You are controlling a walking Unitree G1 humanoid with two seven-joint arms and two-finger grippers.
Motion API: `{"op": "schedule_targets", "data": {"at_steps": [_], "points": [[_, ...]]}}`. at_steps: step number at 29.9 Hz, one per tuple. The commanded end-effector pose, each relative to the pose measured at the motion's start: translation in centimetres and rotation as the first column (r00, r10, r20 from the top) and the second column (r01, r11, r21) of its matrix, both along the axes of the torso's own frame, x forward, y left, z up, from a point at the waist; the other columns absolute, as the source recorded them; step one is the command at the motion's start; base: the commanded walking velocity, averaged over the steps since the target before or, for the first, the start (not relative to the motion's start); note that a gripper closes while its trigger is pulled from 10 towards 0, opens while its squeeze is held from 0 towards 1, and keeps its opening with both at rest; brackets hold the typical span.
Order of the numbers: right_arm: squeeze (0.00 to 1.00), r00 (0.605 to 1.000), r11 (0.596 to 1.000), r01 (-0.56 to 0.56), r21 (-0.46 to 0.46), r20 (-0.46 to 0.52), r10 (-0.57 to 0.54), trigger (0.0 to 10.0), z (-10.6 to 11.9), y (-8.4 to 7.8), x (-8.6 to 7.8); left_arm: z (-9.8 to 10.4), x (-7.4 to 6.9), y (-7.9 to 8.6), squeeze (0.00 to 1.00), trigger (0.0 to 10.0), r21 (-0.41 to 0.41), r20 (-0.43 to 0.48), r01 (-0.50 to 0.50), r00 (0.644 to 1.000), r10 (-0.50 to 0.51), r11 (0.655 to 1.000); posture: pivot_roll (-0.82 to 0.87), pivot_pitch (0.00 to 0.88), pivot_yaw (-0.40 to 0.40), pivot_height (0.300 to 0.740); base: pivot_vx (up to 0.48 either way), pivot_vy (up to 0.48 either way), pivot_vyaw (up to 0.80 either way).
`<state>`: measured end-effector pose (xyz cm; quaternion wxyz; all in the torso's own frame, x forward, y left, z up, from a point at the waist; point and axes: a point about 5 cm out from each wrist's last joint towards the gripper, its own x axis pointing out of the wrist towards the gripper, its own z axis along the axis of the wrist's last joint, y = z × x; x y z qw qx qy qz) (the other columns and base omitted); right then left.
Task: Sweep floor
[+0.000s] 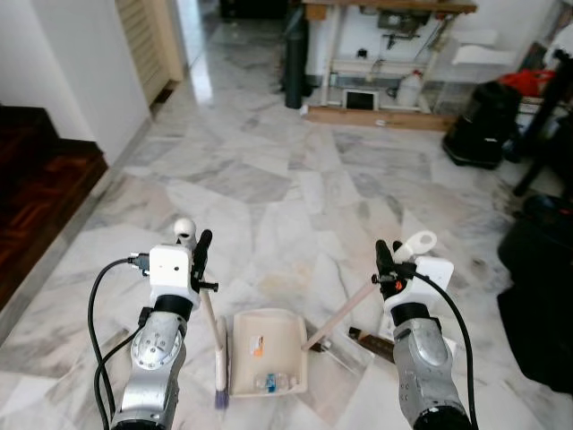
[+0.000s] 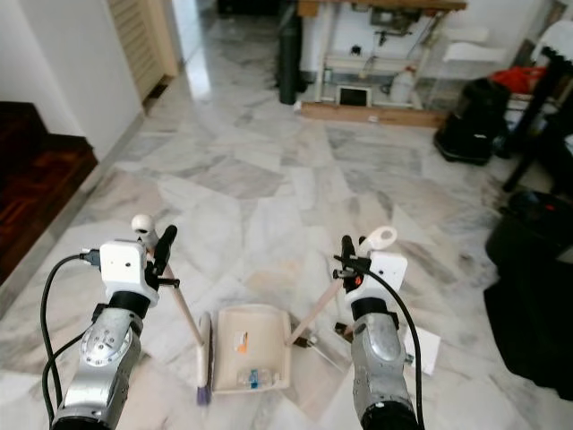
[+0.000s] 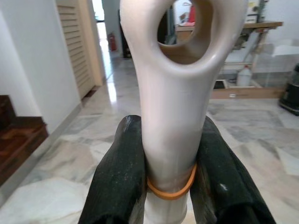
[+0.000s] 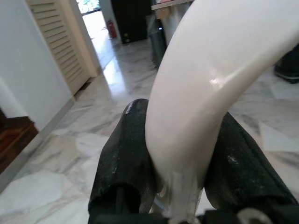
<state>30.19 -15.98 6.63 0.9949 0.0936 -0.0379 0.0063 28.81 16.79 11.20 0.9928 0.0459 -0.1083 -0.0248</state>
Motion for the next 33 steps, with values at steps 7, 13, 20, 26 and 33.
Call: {"op": "schedule_targets", "data": {"at_steps": [7, 13, 20, 26, 33], "points": [[0.0, 0.999, 1.0, 0.006, 0.012, 0.053, -0.006, 10.0, 1.2, 0.3, 0.2, 1.0, 0.5, -0.6, 0.0, 10.0, 0.01, 0.048, 0.031, 0.998, -0.031, 0.999, 0.09, 0.0, -0.004, 0.74, 0.0, 0.0, 0.59], [0.0, 0.999, 1.0, -0.002, 0.017, 0.044, 0.001, 10.0, 1.1, 0.7, 0.1, 0.9, 0.4, -0.7, 0.0, 10.0, 0.006, 0.039, 0.035, 0.999, -0.035, 0.999, 0.1, 0.0, -0.009, 0.74, 0.0, 0.0, 0.59], [0.0, 0.999, 1.0, -0.007, 0.022, 0.039, 0.006, 10.0, 1.1, 1.0, 0.3, 0.8, 0.4, -0.6, 0.0, 10.0, 0.003, 0.033, 0.029, 0.999, -0.03, 1.0, 0.1, 0.0, -0.009, 0.74, 0.0, 0.0, 0.59], [0.0, 0.999, 1.0, -0.011, 0.027, 0.039, 0.01, 10.0, 1.2, 1.2, 0.3, 0.8, 0.4, -0.5, 0.0, 10.0, 0.004, 0.03, 0.024, 0.999, -0.025, 1.0, 0.1, 0.0, -0.009, 0.74, 0.0, 0.0, 0.59], [0.0, 0.999, 1.0, -0.007, 0.027, 0.037, 0.006, 10.0, 1.2, 1.2, 0.2, 0.7, 0.2, -0.3, 0.0, 10.0, 0.005, 0.022, 0.02, 1.0, -0.02, 1.0, 0.11, 0.007, -0.009, 0.74, 0.0, 0.0, 0.59]]}}
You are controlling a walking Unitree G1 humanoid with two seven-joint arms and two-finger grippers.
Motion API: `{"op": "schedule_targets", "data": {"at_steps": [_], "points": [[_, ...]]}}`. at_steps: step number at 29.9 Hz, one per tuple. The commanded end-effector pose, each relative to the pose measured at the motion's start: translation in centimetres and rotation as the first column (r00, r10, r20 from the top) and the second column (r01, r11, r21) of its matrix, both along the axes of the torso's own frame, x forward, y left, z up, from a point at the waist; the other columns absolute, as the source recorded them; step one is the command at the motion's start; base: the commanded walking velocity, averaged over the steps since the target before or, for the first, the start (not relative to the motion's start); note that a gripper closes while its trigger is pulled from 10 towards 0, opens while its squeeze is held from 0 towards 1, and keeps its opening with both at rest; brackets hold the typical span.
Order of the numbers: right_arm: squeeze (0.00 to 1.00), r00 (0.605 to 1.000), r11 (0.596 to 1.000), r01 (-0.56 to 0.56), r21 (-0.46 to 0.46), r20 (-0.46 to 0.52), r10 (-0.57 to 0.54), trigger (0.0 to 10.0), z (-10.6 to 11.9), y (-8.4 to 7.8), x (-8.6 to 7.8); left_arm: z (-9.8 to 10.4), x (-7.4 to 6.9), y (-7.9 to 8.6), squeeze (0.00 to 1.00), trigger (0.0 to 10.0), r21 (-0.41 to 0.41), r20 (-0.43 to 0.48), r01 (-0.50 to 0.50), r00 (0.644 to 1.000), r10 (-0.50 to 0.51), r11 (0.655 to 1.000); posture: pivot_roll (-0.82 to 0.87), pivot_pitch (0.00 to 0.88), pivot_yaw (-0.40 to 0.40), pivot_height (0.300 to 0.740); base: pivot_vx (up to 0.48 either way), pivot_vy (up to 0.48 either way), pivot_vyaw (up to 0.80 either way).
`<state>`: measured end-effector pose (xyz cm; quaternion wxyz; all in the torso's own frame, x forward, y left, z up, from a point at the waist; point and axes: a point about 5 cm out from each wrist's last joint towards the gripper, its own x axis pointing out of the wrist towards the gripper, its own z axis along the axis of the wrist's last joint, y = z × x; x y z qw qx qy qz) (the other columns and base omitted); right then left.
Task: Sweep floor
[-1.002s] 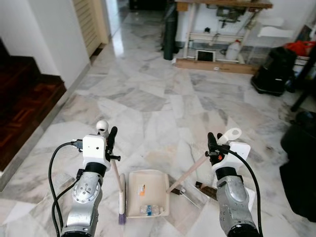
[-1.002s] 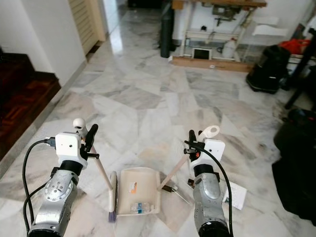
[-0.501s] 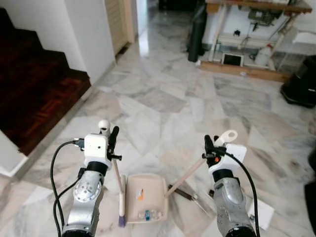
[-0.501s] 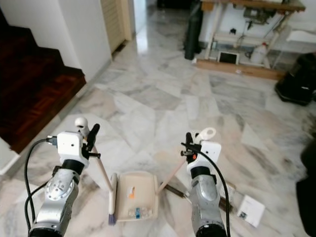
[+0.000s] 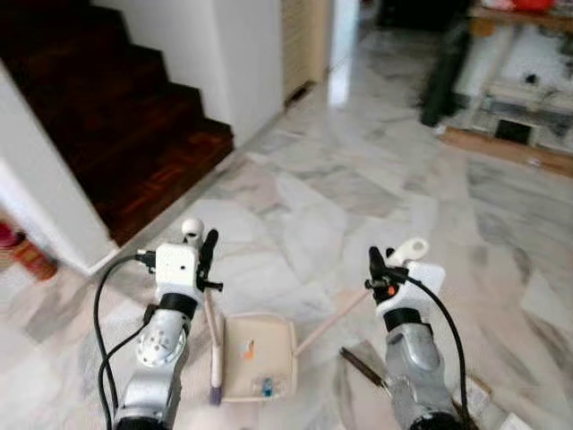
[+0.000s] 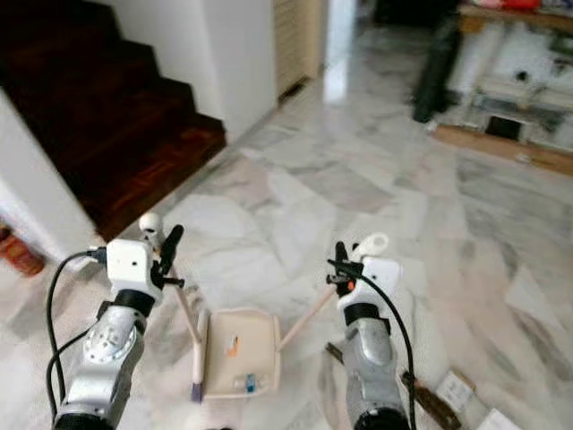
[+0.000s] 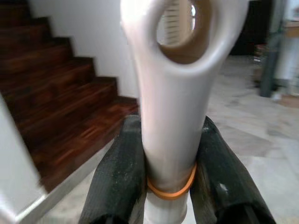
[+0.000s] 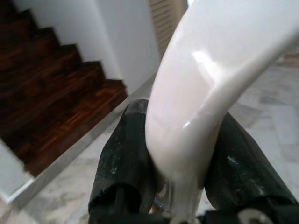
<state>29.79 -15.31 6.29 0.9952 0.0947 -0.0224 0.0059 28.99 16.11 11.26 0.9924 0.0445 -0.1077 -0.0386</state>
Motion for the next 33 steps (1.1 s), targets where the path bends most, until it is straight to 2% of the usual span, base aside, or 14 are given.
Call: {"op": "schedule_targets", "data": {"at_steps": [1, 17, 25, 33], "points": [[0.0, 0.998, 1.0, -0.006, 0.026, 0.066, 0.004, 10.0, 1.58, 0.49, 0.59, 0.6, 0.01, 0.38, 0.0, 10.0, 0.004, 0.024, -0.008, 1.0, 0.008, 1.0, 0.11, 0.007, -0.009, 0.74, 0.0, 0.0, 0.57], [0.0, 0.998, 1.0, -0.017, 0.026, 0.053, 0.015, 10.0, 1.52, 0.68, 0.65, 0.41, -0.15, 0.41, 0.0, 10.0, -0.003, 0.01, -0.013, 1.0, 0.013, 1.0, 0.11, 0.011, -0.014, 0.74, 0.0, 0.0, 0.06], [0.0, 0.999, 1.0, -0.021, 0.022, 0.048, 0.02, 10.0, 1.49, 0.87, 0.69, 0.3, -0.2, 0.36, 0.0, 10.0, -0.009, 0.003, -0.011, 1.0, 0.011, 1.0, 0.11, 0.009, -0.013, 0.74, 0.0, 0.0, 0.71], [0.0, 0.999, 0.999, -0.027, 0.02, 0.047, 0.026, 10.0, 1.47, 1.04, 0.66, 0.27, -0.19, 0.22, 0.0, 10.0, -0.01, 0.0, -0.004, 1.0, 0.004, 1.0, 0.11, 0.007, -0.01, 0.74, 0.0, 0.0, 0.0]]}}
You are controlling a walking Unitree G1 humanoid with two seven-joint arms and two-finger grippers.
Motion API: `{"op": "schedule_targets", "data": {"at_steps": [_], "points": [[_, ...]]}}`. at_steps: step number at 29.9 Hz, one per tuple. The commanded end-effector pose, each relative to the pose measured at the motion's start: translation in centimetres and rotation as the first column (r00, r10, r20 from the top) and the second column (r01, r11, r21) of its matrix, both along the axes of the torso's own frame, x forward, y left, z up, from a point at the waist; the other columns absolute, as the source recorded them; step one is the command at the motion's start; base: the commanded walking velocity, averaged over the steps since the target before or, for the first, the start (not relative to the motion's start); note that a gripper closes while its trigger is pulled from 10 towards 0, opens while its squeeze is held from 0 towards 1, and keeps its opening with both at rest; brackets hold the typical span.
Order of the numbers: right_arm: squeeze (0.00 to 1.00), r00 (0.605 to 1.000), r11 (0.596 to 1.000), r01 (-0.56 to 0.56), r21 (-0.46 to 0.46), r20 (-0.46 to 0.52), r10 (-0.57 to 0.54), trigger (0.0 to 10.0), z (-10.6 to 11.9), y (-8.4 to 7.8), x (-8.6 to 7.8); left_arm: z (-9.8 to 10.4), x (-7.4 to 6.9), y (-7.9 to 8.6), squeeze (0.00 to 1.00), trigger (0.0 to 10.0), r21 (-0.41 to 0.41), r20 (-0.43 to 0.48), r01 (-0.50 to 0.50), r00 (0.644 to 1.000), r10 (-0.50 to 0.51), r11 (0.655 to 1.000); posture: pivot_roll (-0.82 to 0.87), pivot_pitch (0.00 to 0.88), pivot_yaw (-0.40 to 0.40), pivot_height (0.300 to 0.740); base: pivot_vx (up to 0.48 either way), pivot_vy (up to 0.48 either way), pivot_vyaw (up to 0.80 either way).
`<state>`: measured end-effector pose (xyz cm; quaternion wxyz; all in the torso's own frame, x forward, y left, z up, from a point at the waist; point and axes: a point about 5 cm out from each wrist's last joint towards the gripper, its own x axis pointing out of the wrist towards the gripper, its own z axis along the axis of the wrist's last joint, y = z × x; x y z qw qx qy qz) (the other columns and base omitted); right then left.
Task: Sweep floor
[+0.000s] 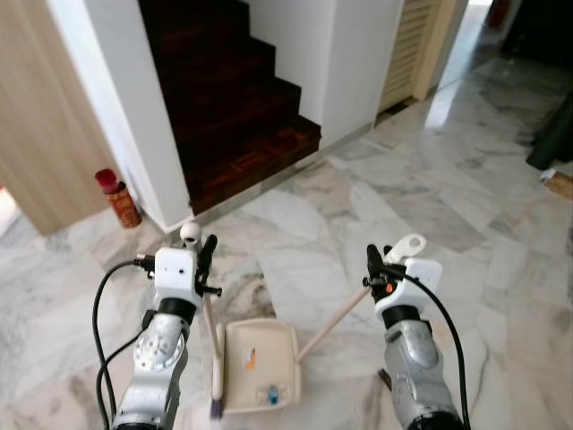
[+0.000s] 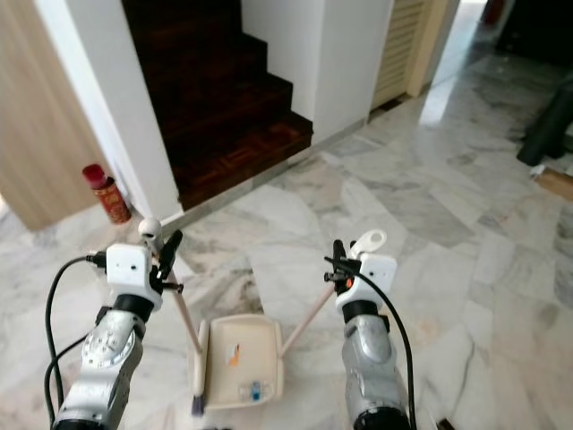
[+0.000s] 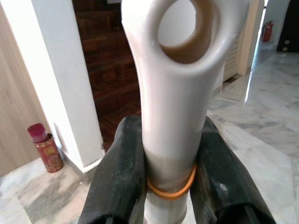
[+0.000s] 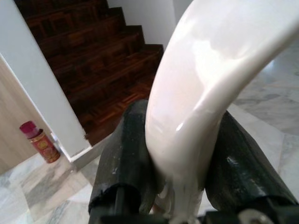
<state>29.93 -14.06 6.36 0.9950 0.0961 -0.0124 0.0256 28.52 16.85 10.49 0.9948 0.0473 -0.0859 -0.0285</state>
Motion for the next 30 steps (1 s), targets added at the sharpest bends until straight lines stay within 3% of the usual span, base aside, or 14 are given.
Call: {"op": "schedule_targets", "data": {"at_steps": [1, 7, 11, 27, 30], "points": [[0.0, 0.998, 1.0, 0.014, 0.018, 0.062, -0.015, 10.0, 1.39, -0.18, 0.53, 1.04, 0.28, -0.54, 0.0, 10.0, -0.014, 0.043, 0.019, 0.999, -0.019, 1.0, 0.12, 0.006, -0.01, 0.74, 0.0, 0.0, 0.73], [0.0, 0.998, 1.0, 0.011, 0.021, 0.057, -0.012, 10.0, 1.32, -0.09, 0.56, 1.03, 0.27, -0.56, 0.0, 10.0, -0.014, 0.041, 0.021, 0.999, -0.021, 1.0, 0.12, 0.011, -0.009, 0.74, 0.0, 0.0, 0.75], [0.0, 0.999, 0.999, 0.008, 0.05, 0.042, -0.01, 10.0, 1.14, -0.01, 0.61, 1.04, 0.28, -0.49, 0.0, 10.0, -0.013, 0.039, 0.021, 0.999, -0.02, 1.0, 0.12, 0.013, -0.008, 0.74, 0.0, 0.062, 0.0], [0.0, 0.999, 0.999, 0.017, 0.033, 0.047, -0.018, 10.0, 1.27, -0.07, 0.65, 1.18, 0.39, -0.38, 0.0, 10.0, -0.009, 0.04, 0.022, 0.999, -0.022, 1.0, 0.12, 0.019, -0.002, 0.74, 0.0, 0.357, 0.0], [0.0, 0.999, 0.999, 0.012, 0.031, 0.052, -0.013, 10.0, 1.37, 0.0, 0.69, 1.19, 0.41, -0.38, 0.0, 10.0, -0.009, 0.039, 0.021, 0.999, -0.021, 1.0, 0.12, 0.02, -0.003, 0.74, 0.0, 0.405, 0.61]]}}
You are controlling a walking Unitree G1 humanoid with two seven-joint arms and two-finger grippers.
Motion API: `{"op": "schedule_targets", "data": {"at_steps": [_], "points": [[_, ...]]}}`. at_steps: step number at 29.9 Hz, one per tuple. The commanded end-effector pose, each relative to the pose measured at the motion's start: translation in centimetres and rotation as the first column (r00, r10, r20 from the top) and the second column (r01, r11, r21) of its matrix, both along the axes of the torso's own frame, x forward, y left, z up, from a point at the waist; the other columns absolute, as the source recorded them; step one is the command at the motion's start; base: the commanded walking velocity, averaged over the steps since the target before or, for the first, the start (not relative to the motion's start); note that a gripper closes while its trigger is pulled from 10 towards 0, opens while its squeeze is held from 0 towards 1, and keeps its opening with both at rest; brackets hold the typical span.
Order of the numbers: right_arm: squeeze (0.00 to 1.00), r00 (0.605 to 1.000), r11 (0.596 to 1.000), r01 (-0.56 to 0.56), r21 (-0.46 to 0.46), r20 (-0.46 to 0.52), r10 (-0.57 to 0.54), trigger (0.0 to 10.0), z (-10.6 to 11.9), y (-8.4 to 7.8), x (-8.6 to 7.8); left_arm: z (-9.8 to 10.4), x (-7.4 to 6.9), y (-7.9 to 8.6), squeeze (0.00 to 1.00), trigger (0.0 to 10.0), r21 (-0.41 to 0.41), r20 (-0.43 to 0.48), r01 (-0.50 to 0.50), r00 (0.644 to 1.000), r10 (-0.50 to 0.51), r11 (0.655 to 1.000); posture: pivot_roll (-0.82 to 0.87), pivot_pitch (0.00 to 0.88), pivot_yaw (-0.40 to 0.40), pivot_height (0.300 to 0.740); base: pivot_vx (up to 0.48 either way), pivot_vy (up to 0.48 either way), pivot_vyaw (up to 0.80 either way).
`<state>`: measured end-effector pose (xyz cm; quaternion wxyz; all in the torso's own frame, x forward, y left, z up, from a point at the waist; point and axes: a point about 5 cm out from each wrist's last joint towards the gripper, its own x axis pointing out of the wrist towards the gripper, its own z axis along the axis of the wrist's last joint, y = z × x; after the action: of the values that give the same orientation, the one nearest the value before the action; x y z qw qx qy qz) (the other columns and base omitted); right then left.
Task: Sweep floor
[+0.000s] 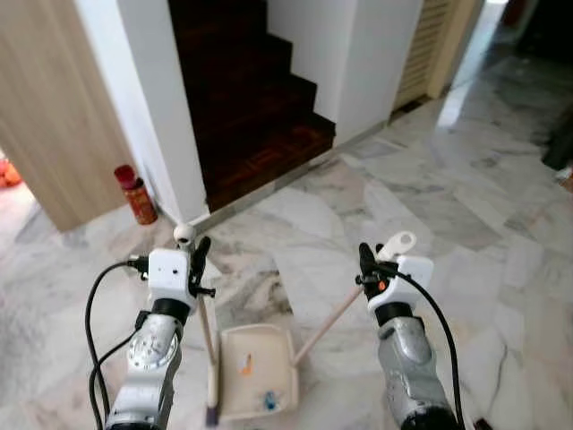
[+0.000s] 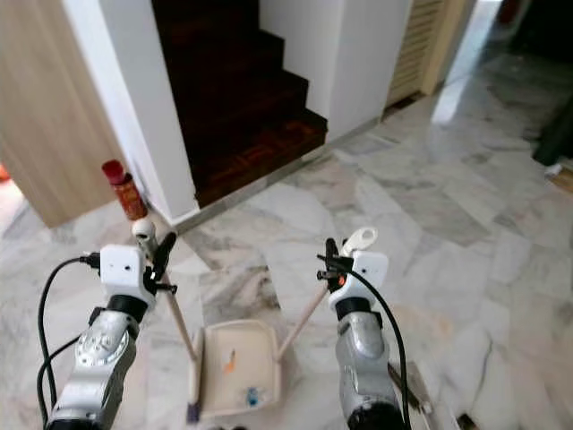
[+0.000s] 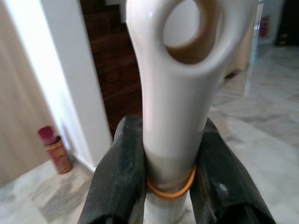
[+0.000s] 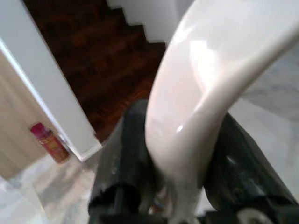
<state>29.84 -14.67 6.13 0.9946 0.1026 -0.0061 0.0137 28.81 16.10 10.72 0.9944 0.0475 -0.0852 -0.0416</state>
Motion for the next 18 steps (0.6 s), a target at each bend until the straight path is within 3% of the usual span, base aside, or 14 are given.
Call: {"op": "schedule_targets", "data": {"at_steps": [1, 18], "points": [[0.0, 0.998, 1.0, -0.01, 0.023, 0.06, 0.008, 10.0, 1.53, 0.63, 0.8, 0.97, 0.11, 0.4, 0.0, 10.0, -0.013, 0.041, -0.006, 0.999, 0.006, 1.0, 0.12, 0.019, -0.003, 0.74, 0.0, 0.405, 0.0], [0.0, 0.998, 1.0, -0.015, 0.019, 0.055, 0.014, 10.0, 1.45, 0.68, 0.84, 0.94, 0.1, 0.29, 0.0, 10.0, -0.014, 0.04, 0.001, 0.999, 0.0, 1.0, 0.12, 0.008, -0.003, 0.74, 0.0, 0.388, 0.0]]}}
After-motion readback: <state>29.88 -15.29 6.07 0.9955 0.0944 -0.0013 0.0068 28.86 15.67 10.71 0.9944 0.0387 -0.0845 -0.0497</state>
